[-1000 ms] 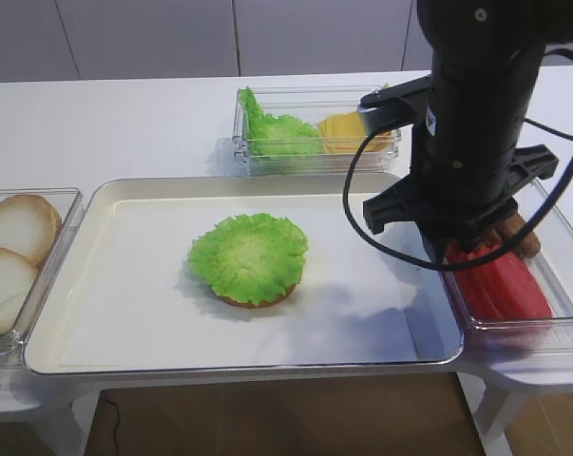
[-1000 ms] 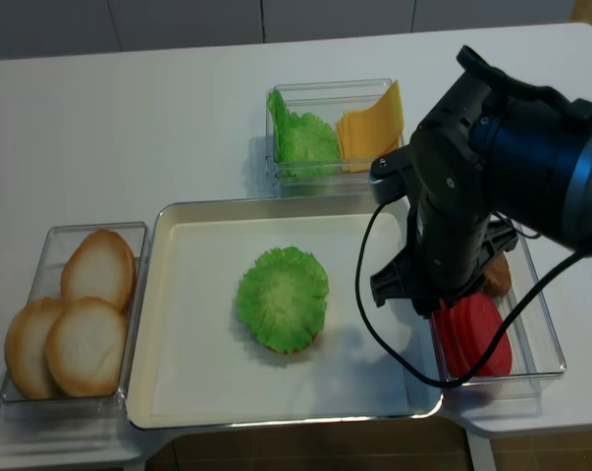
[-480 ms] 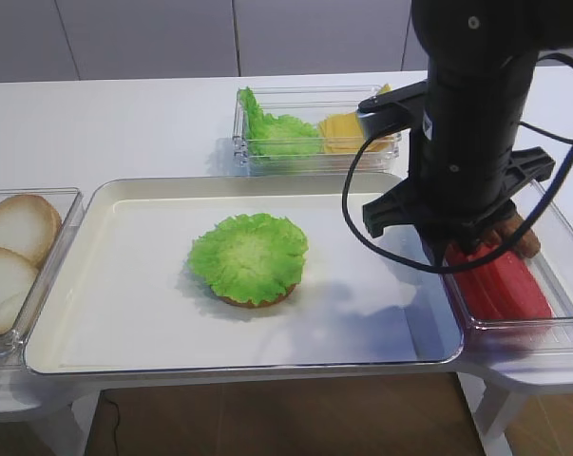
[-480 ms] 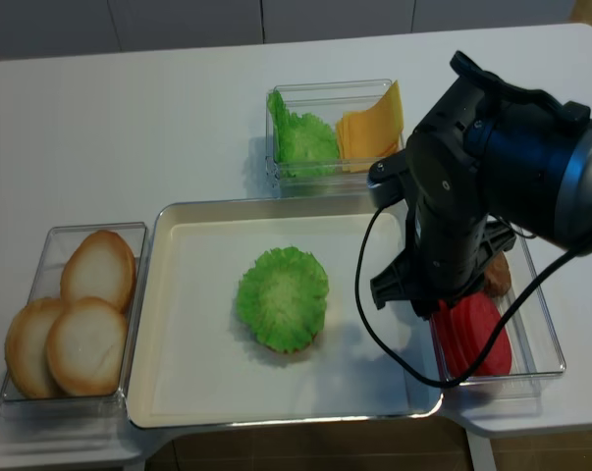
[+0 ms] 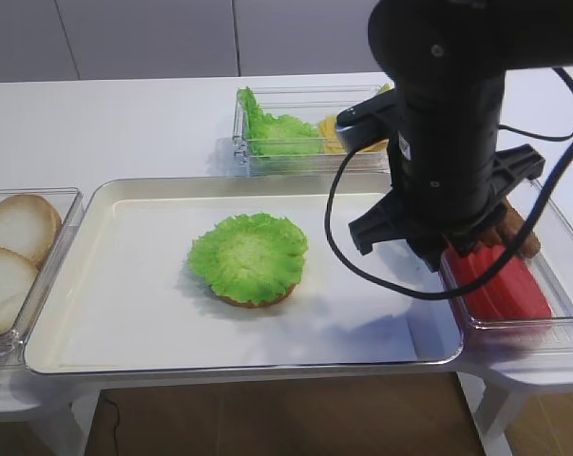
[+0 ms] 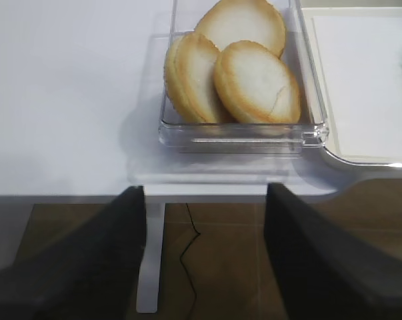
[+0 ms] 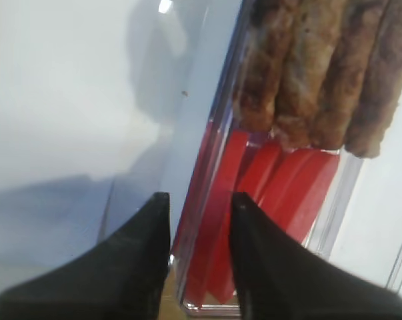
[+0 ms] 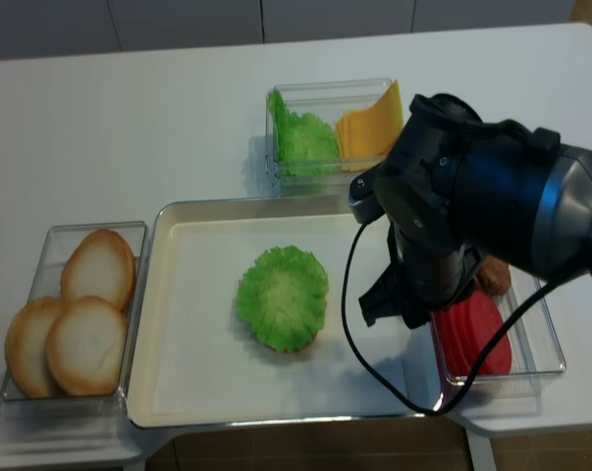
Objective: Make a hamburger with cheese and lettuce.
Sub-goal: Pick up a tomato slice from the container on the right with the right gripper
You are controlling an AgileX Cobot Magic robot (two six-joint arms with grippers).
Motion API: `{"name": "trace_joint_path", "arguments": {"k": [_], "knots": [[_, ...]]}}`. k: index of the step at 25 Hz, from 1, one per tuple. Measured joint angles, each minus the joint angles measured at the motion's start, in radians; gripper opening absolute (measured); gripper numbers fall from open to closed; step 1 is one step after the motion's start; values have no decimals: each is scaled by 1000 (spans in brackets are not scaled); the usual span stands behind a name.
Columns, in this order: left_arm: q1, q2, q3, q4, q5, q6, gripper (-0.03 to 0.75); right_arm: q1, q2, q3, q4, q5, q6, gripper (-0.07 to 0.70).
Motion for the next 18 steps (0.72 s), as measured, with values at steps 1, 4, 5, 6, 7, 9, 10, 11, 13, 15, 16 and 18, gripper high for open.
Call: {"name": "trace_joint_path", "arguments": {"k": [1,4,5,6,7,9,10,11,13,15,16,18], "knots": [[0,0,0,0,0,0,418,0,0,0,-2,5,6,249],[0,0,0,0,0,0,418,0,2,0,-19,11,25,249],[0,0,0,0,0,0,418,0,2,0,-23,12,30,249],[0,0,0,0,0,0,418,0,2,0,-25,12,32,249],[0,0,0,0,0,0,418,0,2,0,-27,12,33,249],[0,0,0,0,0,0,418,0,2,0,-27,12,35,248],[0,0,0,0,0,0,418,0,2,0,-29,12,37,244],[0,0,0,0,0,0,418,0,2,0,-31,12,37,239],[0,0,0,0,0,0,418,0,10,0,-32,12,37,230],[0,0,0,0,0,0,418,0,19,0,-33,12,37,228],[0,0,0,0,0,0,418,0,24,0,-36,12,37,228],[0,0,0,0,0,0,418,0,23,0,-38,10,37,228]]}}
